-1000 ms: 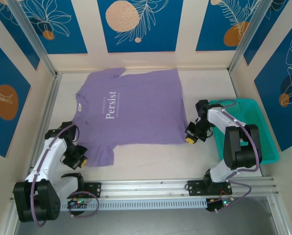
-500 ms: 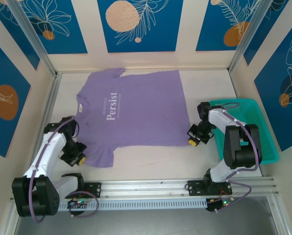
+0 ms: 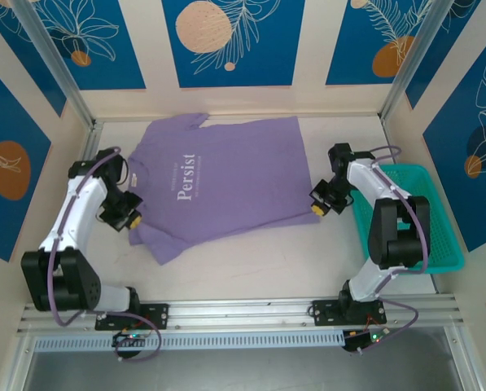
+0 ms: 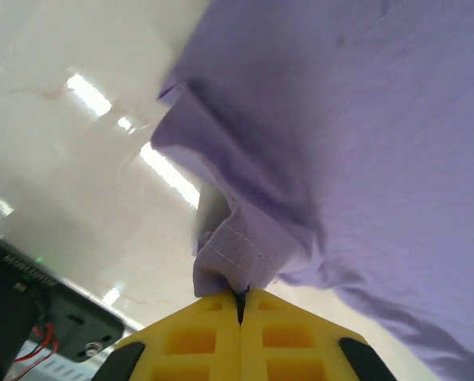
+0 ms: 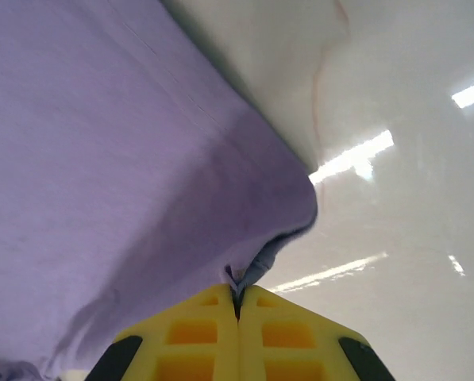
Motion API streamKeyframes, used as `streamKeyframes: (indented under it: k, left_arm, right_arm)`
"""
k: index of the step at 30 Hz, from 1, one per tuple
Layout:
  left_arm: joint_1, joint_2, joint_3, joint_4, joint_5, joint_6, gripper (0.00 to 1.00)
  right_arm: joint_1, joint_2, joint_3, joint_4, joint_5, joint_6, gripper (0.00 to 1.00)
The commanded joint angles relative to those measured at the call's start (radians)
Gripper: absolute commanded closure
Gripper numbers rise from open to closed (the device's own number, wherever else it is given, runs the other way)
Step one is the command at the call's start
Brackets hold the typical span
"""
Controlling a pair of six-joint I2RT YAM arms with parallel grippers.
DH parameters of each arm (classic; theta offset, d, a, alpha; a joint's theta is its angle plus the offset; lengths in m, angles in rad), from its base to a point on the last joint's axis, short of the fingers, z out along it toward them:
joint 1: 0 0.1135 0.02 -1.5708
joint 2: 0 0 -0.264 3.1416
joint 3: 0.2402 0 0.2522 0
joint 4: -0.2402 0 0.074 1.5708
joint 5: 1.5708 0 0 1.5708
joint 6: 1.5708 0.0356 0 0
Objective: Fold and stack the t-shirts
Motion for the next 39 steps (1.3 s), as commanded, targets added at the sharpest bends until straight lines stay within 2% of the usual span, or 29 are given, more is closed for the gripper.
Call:
streamKeyframes:
  k: [1, 9, 20, 24, 33, 35, 39]
  left_arm:
    - [-0.008, 0.089, 0.082, 0.049, 0.047, -0.003, 1.00]
    - [-0.006, 0.362, 0.331, 0.061, 0.008, 0.040, 1.00]
    - [-0.006, 0.677, 0.662, 0.017, -0.011, 0.079, 1.00]
    - [-0.005, 0.725, 0.726, 0.002, -0.037, 0.074, 1.00]
    - [-0.004, 0.815, 0.913, -0.043, -0.022, 0.084, 1.00]
    - [-0.003, 0.809, 0.917, -0.018, -0.015, 0.088, 0.94]
    - [-0.002, 0.822, 0.965, 0.009, 0.007, 0.109, 0.97]
  right_arm:
    - [-0.005, 0.078, 0.099, -0.061, -0.010, 0.047, 1.00]
    - [-0.019, 0.302, 0.339, -0.131, 0.030, 0.087, 1.00]
    - [-0.045, 0.458, 0.473, -0.158, -0.015, 0.137, 1.00]
    - [-0.049, 0.495, 0.536, -0.184, -0.012, 0.133, 1.00]
    - [-0.047, 0.556, 0.641, -0.223, -0.032, 0.126, 1.00]
    - [-0.044, 0.566, 0.648, -0.221, -0.042, 0.122, 0.97]
    - [-0.041, 0.583, 0.663, -0.227, -0.052, 0.117, 0.97]
